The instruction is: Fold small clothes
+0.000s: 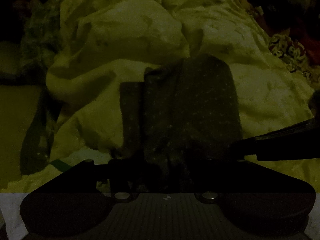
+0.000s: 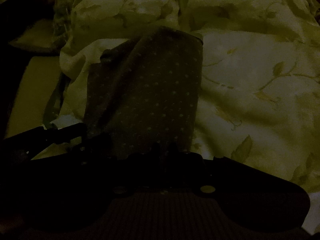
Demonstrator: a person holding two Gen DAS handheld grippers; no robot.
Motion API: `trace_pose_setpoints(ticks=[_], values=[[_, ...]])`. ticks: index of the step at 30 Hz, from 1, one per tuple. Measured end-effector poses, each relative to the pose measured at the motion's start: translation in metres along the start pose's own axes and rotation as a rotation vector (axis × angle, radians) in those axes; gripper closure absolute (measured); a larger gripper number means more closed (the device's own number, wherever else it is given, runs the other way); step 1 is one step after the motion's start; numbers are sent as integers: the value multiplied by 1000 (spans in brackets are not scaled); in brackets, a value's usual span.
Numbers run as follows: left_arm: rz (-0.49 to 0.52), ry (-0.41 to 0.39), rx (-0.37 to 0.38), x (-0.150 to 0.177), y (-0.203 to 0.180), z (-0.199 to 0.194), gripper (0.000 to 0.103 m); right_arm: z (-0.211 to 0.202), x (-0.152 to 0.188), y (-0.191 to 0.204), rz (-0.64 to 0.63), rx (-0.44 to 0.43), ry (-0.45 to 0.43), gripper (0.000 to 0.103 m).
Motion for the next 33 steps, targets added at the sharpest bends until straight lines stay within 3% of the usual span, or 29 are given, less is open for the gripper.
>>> trace_pose_setpoints(ticks=[3, 5, 9, 11, 16, 24, 28, 33], values=[[0, 1, -1, 0, -2, -9, 0, -7, 0, 1, -27, 11, -5, 86], [16, -3, -7, -1, -3, -14, 0, -13, -1, 3, -44, 15, -8, 74], [20, -3, -6, -1, -5, -24, 0, -29, -2, 6, -84, 7, -26, 69], [19, -10, -6, 0, -4, -26, 0, -34, -2, 6, -94, 11, -43, 55], [-39, 2, 0, 5, 14, -18, 0, -39, -6, -4, -55, -10, -90, 55], [-119, 70, 87, 12, 33, 15, 0, -14, -19, -20, 58, -82, -82, 52], [-161, 82, 153, 14, 32, 27, 0, 4, -22, -22, 104, -115, -50, 36], [-171, 102, 160, 18, 35, 42, 0, 21, -23, -22, 141, -144, -16, 35]])
Point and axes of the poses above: each gripper's, at about its wrist camera, not at the fingertips, and z roughly the way its jaws point, y to its left, x to its underside, the point moved 7 cm from there along z, roughly the way its jaws point, and after that the axes turned 3 degrees about x, right-handed, at the moved point
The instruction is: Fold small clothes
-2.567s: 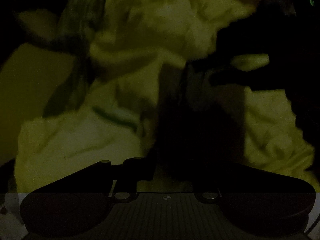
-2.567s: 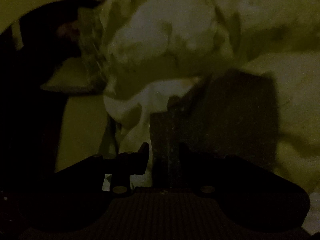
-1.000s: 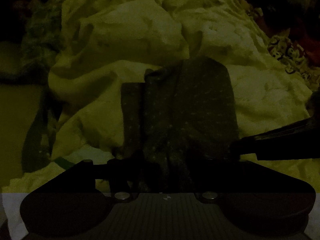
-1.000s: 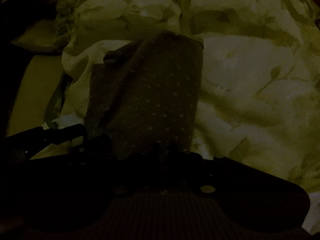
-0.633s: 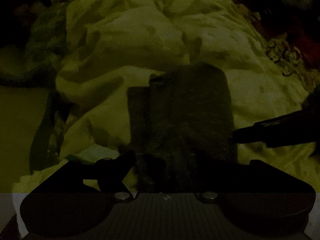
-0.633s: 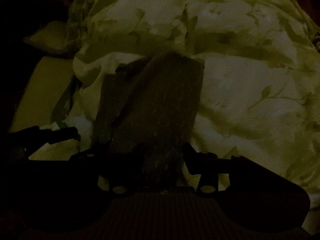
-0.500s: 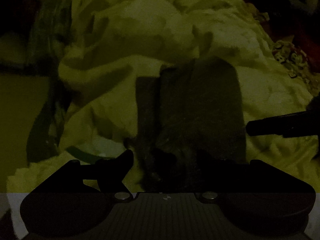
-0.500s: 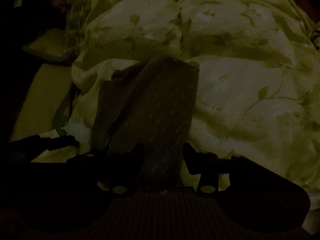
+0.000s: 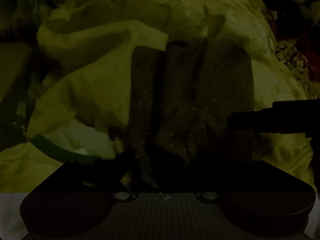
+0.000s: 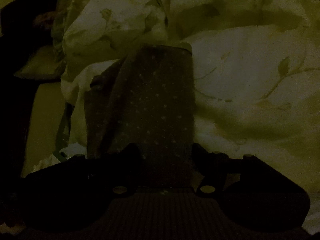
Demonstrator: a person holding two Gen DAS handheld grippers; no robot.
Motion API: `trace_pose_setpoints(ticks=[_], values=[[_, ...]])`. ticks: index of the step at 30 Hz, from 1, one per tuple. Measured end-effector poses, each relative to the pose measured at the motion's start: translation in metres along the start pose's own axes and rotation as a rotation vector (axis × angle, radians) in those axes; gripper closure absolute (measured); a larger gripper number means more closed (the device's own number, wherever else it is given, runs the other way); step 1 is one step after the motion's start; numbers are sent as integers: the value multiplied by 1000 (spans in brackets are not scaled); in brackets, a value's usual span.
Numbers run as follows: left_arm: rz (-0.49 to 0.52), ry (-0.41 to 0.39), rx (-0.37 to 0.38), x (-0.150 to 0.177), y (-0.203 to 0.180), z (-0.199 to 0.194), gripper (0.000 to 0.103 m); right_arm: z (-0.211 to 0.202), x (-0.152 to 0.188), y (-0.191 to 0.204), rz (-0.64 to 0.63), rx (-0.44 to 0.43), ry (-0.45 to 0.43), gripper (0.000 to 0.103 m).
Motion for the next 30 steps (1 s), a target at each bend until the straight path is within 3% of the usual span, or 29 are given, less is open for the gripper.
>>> trace_pose_setpoints(ticks=[6, 13, 15, 20, 30], values=[[-32, -15, 87, -6, -2, 4, 0, 13, 1, -3, 60, -7, 15, 35], [-51, 0, 106, -10, 2, 14, 0, 26, 5, -21, 170, -60, 30, 37], [-45, 3, 101, -9, 2, 15, 0, 26, 7, -19, 177, -62, 45, 41], [-74, -9, 114, -10, 0, 5, 0, 14, 9, -10, 148, -54, 41, 76], [-123, -42, 164, -4, -18, -36, 7, -39, 19, 21, 60, -78, -22, 81]])
Point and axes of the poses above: each gripper's, at about its wrist camera, not at the fingertips, and z roughly the way its jaws point, y to its left, x to its underside, the point moved 7 cm from there along z, roughly the way its jaws point, and after that the axes turned 3 degrees about x, right-handed, at the moved point
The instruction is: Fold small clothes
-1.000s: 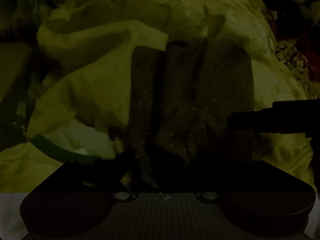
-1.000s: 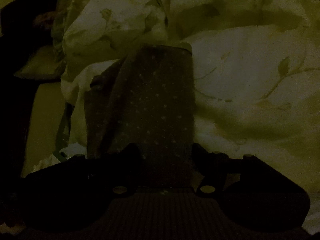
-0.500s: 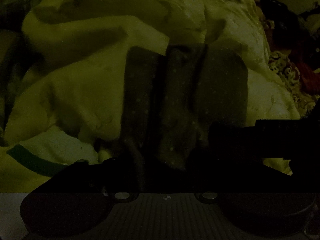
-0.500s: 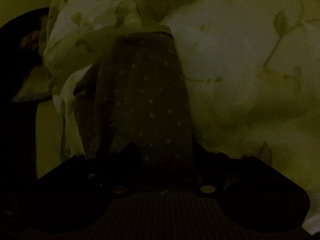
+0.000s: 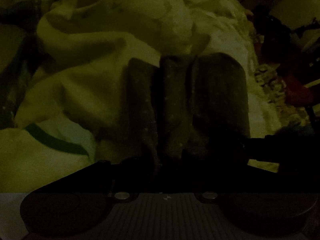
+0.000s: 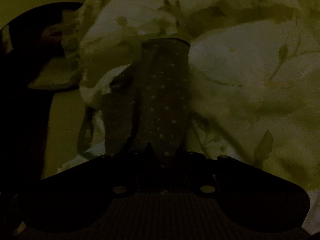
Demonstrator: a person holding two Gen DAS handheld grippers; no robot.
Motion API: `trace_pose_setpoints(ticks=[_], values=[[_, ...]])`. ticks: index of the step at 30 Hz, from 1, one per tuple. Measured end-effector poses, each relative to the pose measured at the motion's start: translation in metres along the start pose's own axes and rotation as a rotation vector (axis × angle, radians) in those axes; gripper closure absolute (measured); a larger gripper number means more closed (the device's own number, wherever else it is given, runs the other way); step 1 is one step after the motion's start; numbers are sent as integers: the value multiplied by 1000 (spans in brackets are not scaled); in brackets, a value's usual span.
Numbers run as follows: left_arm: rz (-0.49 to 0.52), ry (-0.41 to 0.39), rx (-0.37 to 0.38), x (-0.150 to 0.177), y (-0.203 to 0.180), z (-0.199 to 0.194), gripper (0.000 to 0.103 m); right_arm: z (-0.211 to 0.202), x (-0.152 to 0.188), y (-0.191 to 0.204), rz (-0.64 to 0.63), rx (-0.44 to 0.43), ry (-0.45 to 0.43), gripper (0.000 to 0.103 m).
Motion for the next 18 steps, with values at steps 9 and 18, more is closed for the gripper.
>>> trace_pose_setpoints(ticks=[9, 18], values=[[128, -7, 67, 8, -87, -7, 8, -76, -1, -13, -51, 20, -76, 81], [340, 44, 217, 23, -229, 24, 9, -198, -2, -107, 66, 104, -221, 81]])
Point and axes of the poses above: each gripper's, at about its wrist camera, not at the fingertips, and z roughly the way its jaws point, y to its left, x to its underside, the point moved 7 cm from there along z, roughly the way its jaws point, and after that the axes turned 3 degrees about x, right-handed, at the moved point
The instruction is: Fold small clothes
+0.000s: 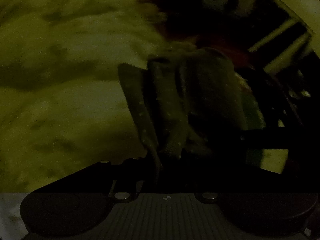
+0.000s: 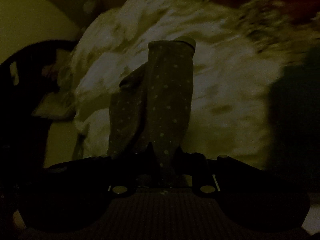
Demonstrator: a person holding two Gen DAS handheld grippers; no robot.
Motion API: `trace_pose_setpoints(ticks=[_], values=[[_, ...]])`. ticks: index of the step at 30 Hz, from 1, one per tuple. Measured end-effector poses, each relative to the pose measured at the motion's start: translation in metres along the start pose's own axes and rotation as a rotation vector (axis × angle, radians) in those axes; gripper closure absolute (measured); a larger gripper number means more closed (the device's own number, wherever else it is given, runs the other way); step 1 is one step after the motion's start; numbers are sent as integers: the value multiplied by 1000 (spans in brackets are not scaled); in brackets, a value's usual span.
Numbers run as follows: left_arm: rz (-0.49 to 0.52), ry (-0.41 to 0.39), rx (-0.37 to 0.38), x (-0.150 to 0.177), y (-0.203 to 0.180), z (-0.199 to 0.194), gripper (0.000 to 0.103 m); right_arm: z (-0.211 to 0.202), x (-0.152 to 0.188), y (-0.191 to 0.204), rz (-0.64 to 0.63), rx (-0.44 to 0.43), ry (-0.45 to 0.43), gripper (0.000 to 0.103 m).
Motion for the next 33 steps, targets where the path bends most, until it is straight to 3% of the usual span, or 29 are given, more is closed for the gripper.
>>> trace_pose_setpoints(ticks=[7, 14, 17, 19, 25, 30, 33], values=[[98, -8, 77, -20, -111, 49, 8, -82, -19, -83, 27, 45, -97, 81], [124, -16, 49, -24, -189, 103, 8, -121, -36, -186, 128, -54, -136, 81], [94, 2, 10, -18, -200, 122, 9, -119, -43, -219, 131, -86, -109, 81], [57, 57, -19, -9, -199, 137, 9, -108, -46, -242, 159, -111, -61, 81], [-63, 56, -106, 3, -174, 150, 5, -81, -36, -271, 206, -171, 10, 81], [27, 77, -164, -5, -173, 150, 1, -70, -29, -268, 232, -179, 19, 77], [15, 82, -178, -5, -169, 146, 0, -68, -28, -266, 235, -155, 25, 75]])
Point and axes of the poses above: each gripper's, at about its wrist camera, not at the fingertips, and z roughly the way its jaws point, y to its left, x to its underside, the point moved 7 cm from there along z, roughly the way its jaws point, and after that the axes turned 3 degrees about x, right-handed, at the moved point
